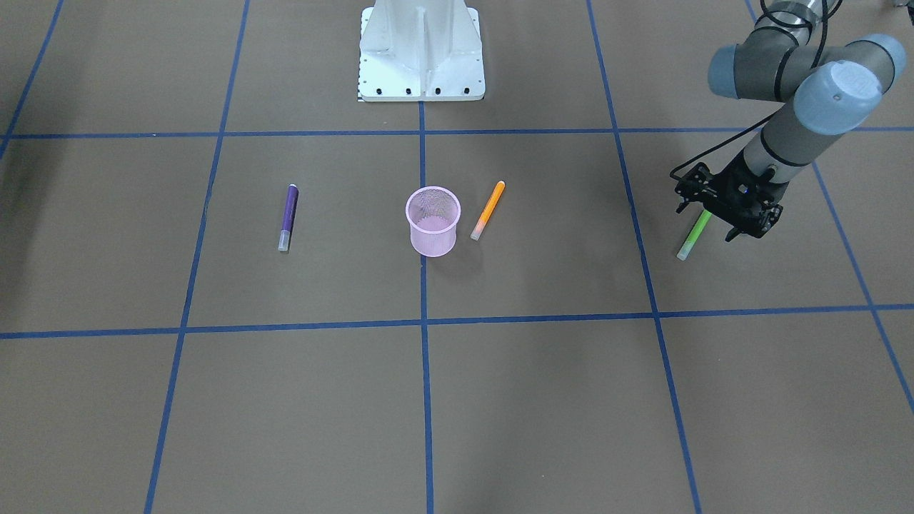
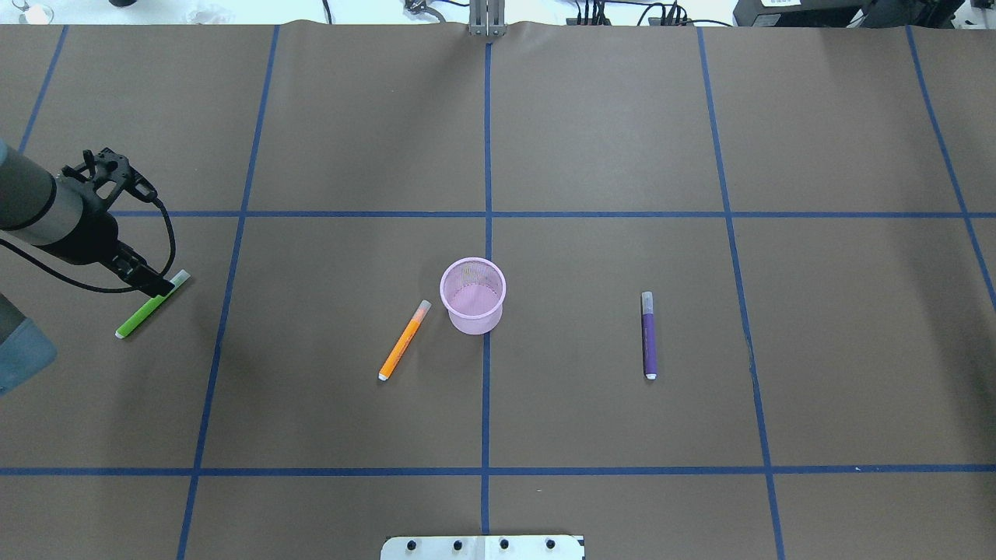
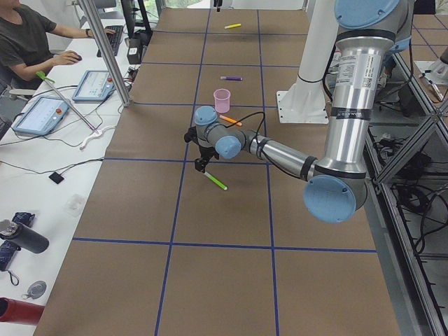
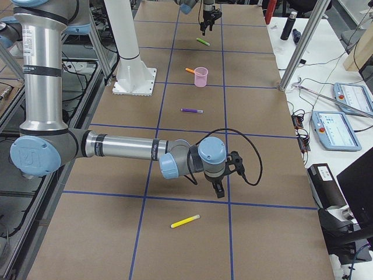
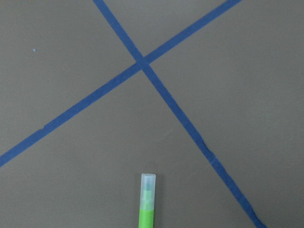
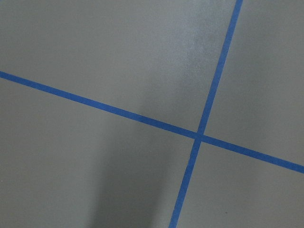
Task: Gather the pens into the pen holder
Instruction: 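Lower the left gripper onto the green marker and close on it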
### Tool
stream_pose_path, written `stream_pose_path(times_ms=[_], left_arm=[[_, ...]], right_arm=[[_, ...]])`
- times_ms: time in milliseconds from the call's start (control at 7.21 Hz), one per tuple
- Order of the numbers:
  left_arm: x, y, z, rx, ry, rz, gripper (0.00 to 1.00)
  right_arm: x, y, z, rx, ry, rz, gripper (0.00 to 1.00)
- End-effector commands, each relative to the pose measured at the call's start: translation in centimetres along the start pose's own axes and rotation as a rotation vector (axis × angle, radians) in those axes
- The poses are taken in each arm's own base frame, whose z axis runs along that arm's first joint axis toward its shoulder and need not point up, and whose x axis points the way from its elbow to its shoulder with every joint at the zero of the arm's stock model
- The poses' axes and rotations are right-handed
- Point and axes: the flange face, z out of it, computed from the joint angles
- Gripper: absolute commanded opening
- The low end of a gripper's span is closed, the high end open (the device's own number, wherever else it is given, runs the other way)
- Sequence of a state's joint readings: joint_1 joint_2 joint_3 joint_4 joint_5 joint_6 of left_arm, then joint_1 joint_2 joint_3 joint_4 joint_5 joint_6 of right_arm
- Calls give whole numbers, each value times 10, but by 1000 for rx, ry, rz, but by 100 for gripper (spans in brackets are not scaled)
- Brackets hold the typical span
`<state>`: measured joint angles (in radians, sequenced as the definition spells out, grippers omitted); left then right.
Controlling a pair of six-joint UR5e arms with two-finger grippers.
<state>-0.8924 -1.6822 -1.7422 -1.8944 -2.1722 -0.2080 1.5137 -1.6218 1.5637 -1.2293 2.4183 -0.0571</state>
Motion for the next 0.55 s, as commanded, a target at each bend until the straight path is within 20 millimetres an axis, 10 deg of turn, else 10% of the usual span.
stream_pose_path(times_ms=[0, 416], left_arm=[[1, -9, 27, -41, 5, 14, 93], [8, -2, 48, -80, 17, 78, 88]], right_arm=[[1, 1, 4, -8, -1, 1, 100], [2, 1, 4, -8, 1, 2, 100]])
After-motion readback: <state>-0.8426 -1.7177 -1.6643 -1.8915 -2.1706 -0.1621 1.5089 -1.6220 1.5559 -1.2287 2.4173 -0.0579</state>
